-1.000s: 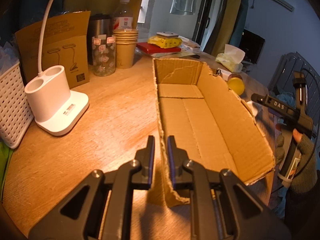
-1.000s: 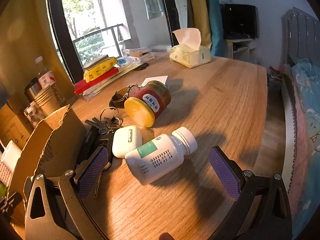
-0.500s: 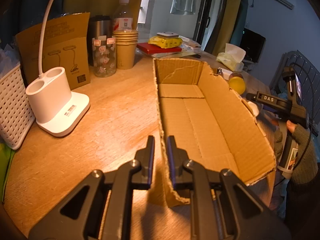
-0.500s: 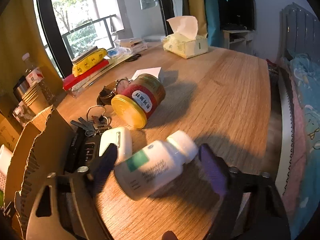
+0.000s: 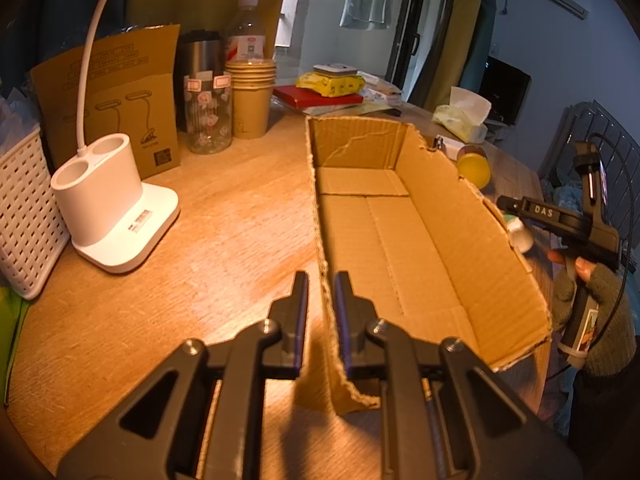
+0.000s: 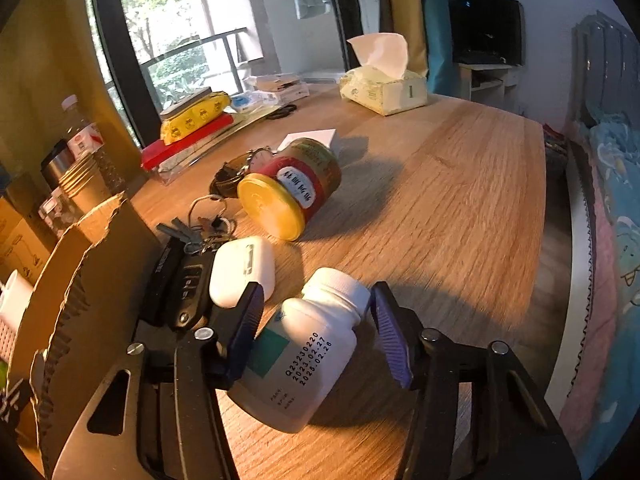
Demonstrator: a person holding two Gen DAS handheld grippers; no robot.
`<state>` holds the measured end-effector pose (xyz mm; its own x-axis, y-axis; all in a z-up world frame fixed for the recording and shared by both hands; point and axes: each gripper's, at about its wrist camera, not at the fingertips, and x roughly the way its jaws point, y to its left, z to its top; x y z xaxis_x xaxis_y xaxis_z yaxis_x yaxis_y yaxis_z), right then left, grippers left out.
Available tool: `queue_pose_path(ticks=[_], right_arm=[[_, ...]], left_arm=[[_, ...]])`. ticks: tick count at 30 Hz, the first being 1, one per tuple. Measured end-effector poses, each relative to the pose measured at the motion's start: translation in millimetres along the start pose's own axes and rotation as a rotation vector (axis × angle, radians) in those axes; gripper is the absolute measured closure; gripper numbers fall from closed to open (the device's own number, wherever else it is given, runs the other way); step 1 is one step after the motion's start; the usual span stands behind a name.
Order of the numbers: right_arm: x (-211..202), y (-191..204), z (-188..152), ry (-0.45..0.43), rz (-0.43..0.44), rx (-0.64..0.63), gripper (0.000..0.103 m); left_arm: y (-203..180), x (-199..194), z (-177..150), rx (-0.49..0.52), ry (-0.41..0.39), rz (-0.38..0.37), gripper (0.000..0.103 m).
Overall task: Organize rigid objects
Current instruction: 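Reach the right gripper to the white pill bottle and grasp it, then carry the pill bottle into the box and open the right gripper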
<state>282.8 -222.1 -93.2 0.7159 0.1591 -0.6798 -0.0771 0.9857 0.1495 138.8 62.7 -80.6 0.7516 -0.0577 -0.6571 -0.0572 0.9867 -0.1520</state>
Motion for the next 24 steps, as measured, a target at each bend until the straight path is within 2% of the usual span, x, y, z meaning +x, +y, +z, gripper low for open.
queue_pose_path(ticks=[6,15,17,24], right_arm=[[-6,6,-7,-0.005,0.033,-0.021,0.057],[-17,16,-10,-0.022,0.065,-0.048,0.060],[-25,20,-10,-0.042,0.075,-0.055,0.066],[-35,31,-9,-0.068,0.089,-0.089,0.067]], left_arm=[[0,0,0,0.001,0.000,0.001,0.088],[-1,-1,0,0.004,-0.001,0.004,0.088],[-1,0,0,0.005,-0.002,0.005,0.088],[-1,0,0,0.006,-0.002,0.006,0.088]])
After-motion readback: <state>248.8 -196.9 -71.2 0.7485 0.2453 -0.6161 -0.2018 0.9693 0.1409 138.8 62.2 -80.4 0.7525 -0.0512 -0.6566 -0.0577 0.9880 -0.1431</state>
